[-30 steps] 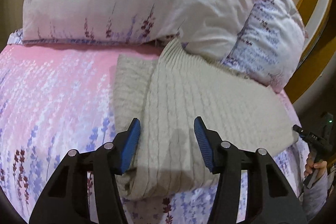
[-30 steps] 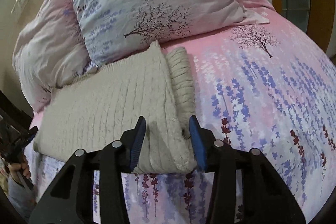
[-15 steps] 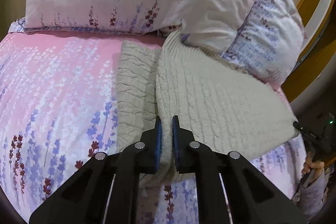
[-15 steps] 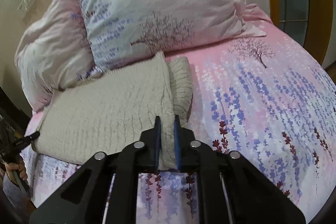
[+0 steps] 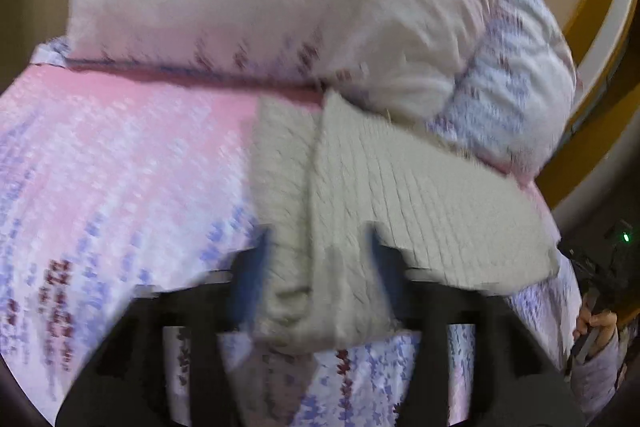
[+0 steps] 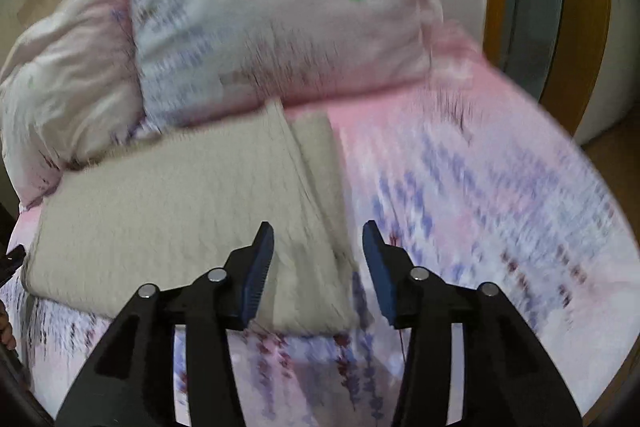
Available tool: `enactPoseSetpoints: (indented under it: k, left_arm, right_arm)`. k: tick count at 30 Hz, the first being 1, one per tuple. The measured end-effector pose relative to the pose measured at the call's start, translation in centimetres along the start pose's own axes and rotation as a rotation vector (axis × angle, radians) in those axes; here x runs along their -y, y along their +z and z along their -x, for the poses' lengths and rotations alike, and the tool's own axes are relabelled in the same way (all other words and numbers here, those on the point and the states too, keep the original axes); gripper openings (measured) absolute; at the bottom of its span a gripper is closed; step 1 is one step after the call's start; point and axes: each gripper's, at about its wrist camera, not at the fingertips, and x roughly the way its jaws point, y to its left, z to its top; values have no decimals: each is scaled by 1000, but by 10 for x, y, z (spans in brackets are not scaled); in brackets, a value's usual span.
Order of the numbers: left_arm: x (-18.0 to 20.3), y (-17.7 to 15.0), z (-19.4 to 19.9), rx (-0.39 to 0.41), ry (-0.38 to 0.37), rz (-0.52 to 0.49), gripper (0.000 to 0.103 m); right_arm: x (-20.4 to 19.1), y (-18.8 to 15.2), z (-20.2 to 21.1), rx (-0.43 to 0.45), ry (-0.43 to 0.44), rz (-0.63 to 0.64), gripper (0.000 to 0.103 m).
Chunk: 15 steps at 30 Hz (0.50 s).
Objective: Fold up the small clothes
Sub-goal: 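Grasp and straighten the folded sweater edges with both tools, then release, then grasp the folded sweater edge with the left tool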
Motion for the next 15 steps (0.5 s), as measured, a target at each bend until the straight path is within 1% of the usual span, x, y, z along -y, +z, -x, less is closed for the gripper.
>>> enactPoseSetpoints:
  k: [1, 2, 5, 7, 10, 14, 15]
  left_arm:
    - [-6, 2, 4, 24, 7, 20, 81]
    - [-13, 6, 6, 31, 3, 50, 81]
    - [-31, 12, -2, -14, -39, 137, 81]
    - [-37, 13, -10, -48, -49, 173, 81]
    - [-37, 12, -24, -93, -74, 193, 81]
    - [-27, 14, -32, -99, -71, 171, 80]
    - [-24, 15, -35, -106, -82, 171, 80]
  right_arm:
    - [-9, 4, 5, 27, 19, 18, 62]
    - [-22, 7, 9, 39, 54, 53, 65]
    - [-60, 10, 3, 25, 100, 146, 67]
    - [-91, 10, -12, -8, 139, 206, 67]
    - [-120, 10, -30, -31, 140, 254, 67]
    - [-147, 9, -52, -51, 114, 293, 67]
    - [-152, 7, -58, -69, 101, 306, 67]
